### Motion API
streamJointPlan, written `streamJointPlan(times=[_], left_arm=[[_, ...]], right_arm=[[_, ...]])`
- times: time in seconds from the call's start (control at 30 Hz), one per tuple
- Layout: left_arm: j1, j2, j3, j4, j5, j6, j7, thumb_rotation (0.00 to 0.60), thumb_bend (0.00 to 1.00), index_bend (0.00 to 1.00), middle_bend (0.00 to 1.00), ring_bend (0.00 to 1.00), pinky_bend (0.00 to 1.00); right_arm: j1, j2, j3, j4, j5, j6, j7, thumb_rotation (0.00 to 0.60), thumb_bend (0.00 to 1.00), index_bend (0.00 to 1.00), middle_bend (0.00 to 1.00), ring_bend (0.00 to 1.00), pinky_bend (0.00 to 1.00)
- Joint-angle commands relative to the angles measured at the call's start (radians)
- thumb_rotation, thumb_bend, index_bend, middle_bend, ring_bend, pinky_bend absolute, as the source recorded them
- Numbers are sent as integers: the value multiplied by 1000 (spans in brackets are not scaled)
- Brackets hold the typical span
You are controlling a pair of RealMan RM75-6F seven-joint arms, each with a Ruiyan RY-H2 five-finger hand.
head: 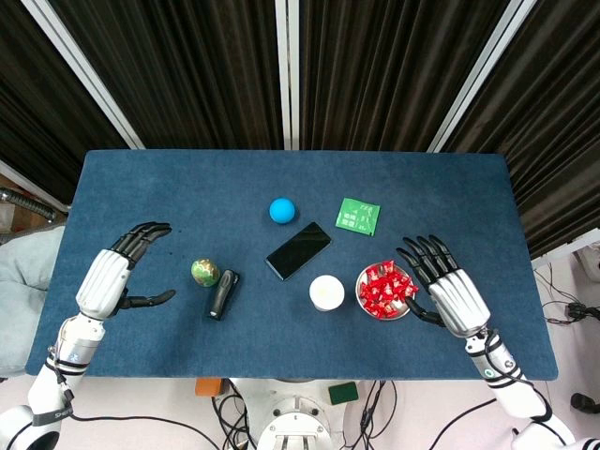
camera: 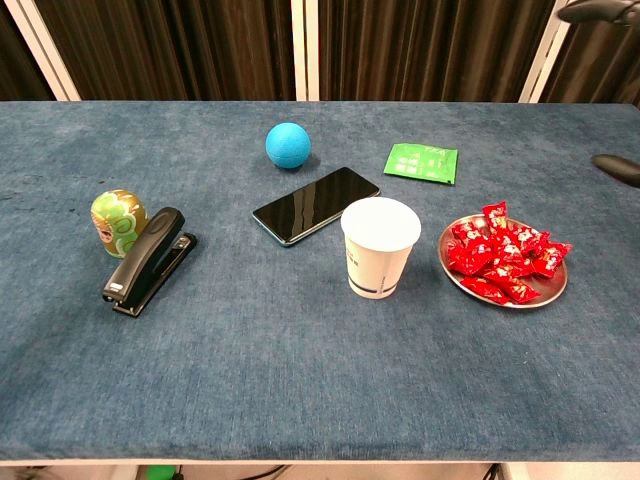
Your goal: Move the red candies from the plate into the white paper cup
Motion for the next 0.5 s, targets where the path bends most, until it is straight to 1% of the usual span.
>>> streamJointPlan(times=[0.03,0.27,0.5], left_arm=[[-5,-1,2,3,-2,-3,-2,600,60,169,159,126,249],[-14,-5,13,7,-4,-5,-2,600,60,169,159,126,249],[-10,3,28,-1,-2,5,39,600,60,170,159,126,249]], right_arm=[[5,-3,-2,-3,1,-3,-7,600,320,0,0,0,0],[2,4,-13,-6,4,12,-13,600,319,0,0,0,0],[-11,20,-26,-3,9,34,-11,600,315,0,0,0,0]])
